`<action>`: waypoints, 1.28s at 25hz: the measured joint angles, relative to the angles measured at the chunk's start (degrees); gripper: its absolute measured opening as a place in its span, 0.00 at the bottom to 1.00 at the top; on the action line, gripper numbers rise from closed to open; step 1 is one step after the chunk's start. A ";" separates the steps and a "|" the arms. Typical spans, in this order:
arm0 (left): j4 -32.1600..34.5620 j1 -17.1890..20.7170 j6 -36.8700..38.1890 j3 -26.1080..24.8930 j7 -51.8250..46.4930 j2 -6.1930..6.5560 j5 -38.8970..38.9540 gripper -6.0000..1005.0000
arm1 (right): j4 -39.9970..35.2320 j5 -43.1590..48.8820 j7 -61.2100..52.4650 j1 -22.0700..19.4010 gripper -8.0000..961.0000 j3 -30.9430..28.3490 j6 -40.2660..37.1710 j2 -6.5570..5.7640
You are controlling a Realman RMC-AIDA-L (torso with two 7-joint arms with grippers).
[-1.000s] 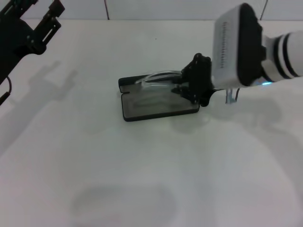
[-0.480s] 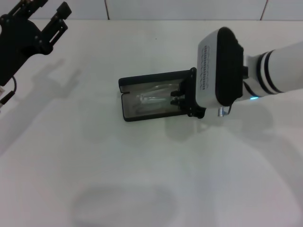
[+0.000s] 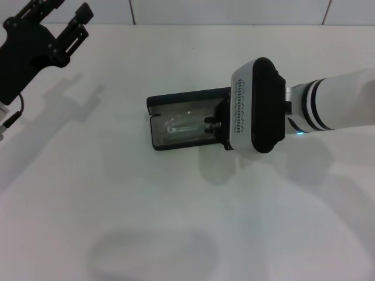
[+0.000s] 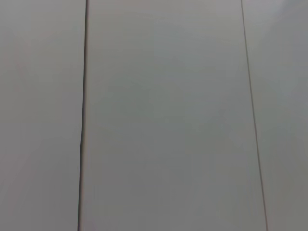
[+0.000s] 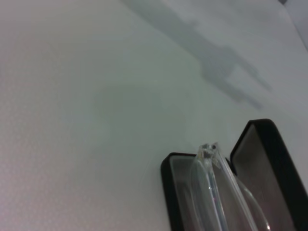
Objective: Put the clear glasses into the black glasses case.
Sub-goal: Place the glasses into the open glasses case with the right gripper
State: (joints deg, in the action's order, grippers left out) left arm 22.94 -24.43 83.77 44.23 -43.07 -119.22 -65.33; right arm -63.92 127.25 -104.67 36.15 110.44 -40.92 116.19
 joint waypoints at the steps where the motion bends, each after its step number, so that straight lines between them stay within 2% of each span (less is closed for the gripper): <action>1: 0.00 -0.04 -0.06 -0.01 0.00 -0.02 -0.14 0.60 | 0.00 0.01 0.00 -0.03 0.20 0.04 0.32 0.00; 32: -0.20 -0.58 -1.39 -0.02 -0.16 -0.32 -1.12 0.60 | -1.91 0.63 0.91 -1.64 0.22 2.35 1.73 -0.07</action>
State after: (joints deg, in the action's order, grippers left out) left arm 22.74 -25.01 82.37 44.21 -43.22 -119.54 -66.45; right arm -65.83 127.88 -103.76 34.51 112.80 -39.19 116.12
